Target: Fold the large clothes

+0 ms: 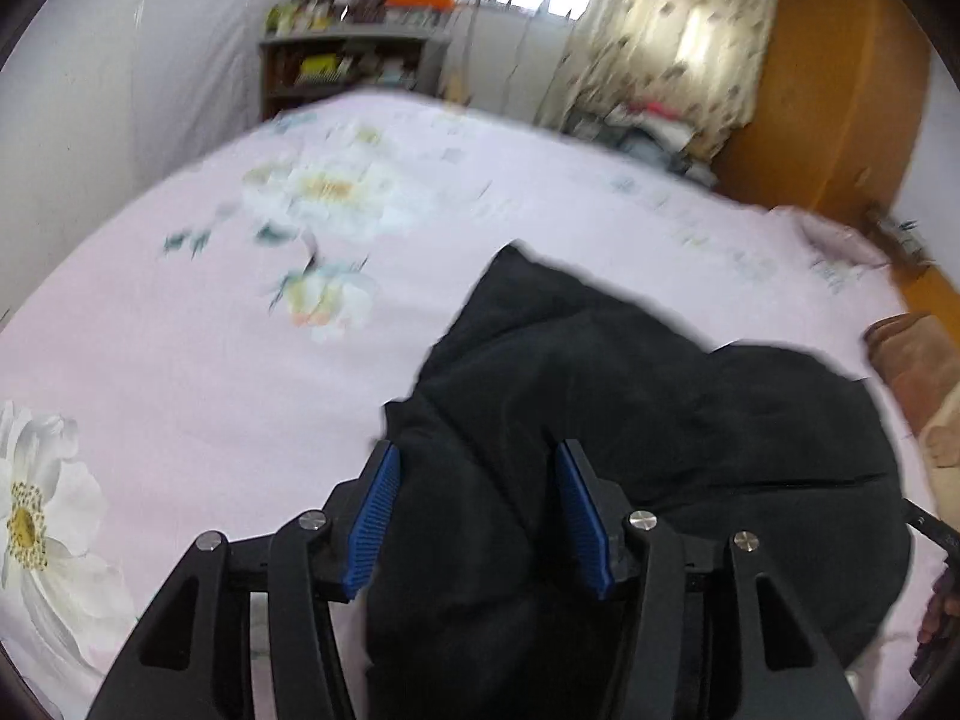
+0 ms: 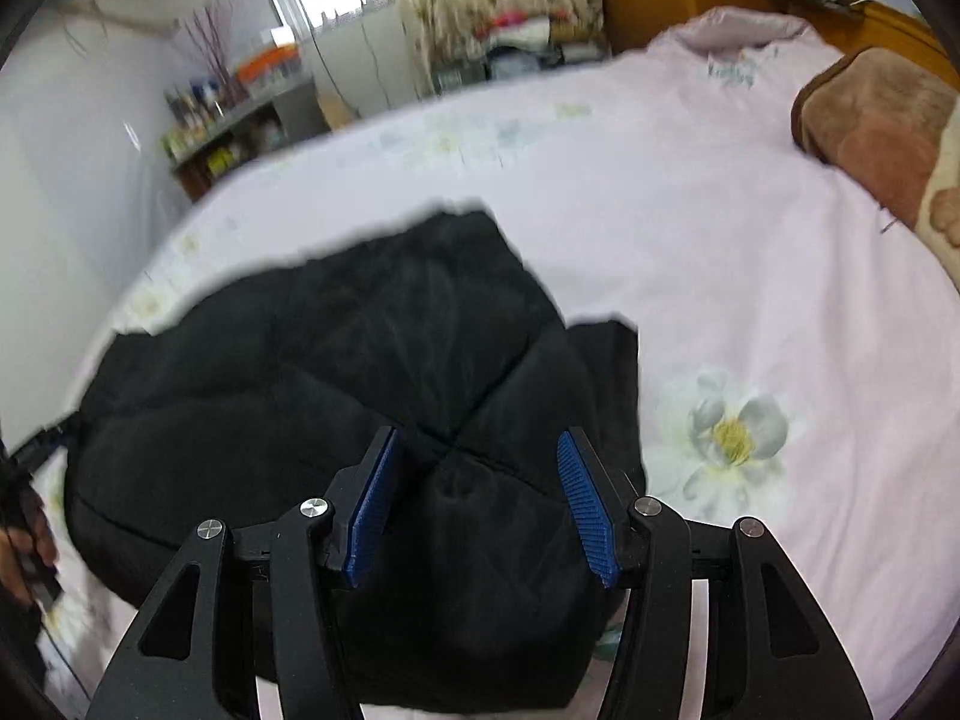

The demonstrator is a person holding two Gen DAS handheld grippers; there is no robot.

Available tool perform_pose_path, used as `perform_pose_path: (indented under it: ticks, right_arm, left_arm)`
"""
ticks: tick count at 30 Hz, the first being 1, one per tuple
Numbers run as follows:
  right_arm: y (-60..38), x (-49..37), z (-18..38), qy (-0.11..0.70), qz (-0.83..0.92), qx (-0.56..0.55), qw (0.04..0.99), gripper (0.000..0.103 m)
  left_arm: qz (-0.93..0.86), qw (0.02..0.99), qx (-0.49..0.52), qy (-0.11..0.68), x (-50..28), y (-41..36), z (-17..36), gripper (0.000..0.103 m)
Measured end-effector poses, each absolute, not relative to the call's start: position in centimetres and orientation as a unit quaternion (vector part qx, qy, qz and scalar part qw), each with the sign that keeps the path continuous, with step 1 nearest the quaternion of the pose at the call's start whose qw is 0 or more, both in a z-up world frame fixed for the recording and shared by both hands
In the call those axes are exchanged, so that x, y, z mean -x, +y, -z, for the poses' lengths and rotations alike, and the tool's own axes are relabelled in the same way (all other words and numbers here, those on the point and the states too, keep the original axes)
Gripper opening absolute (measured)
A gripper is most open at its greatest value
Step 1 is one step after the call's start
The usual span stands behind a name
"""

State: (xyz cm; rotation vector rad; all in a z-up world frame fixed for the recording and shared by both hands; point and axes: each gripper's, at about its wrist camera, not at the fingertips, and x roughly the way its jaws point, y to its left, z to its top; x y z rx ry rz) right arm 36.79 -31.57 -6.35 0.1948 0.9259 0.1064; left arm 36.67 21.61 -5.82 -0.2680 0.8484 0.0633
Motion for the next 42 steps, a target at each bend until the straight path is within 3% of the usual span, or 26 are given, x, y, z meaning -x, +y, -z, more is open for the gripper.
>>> perform_pose_path:
  ticks: [3, 11, 25, 42]
  right_arm:
    - [-32.0, -37.3, 7.6, 0.463, -0.038, -0.089, 0.881, 0.054]
    - [-32.6, -33.3, 3.3, 0.429, -0.027, -0.105, 0.897, 0.054]
    - [-25.9, -21.7, -2.0, 0.412, -0.054, -0.085, 0.906, 0.054]
    - [-21.1, -9.0, -5.6, 0.389, -0.065, -0.052, 0.917, 0.054]
  left_arm:
    - [-0.026, 0.899, 0.143, 0.412, -36.7, 22.3, 5.9, 0.058]
    - [-0.032, 0.919, 0.127, 0.372, -31.8, 21.9, 1.3, 0.058]
    - [0.07, 0.924, 0.07, 0.37, -18.9, 12.7, -3.9, 0.058]
    - [0.079, 0.918, 0.051, 0.385, -6.3, 8.6, -5.7, 0.064]
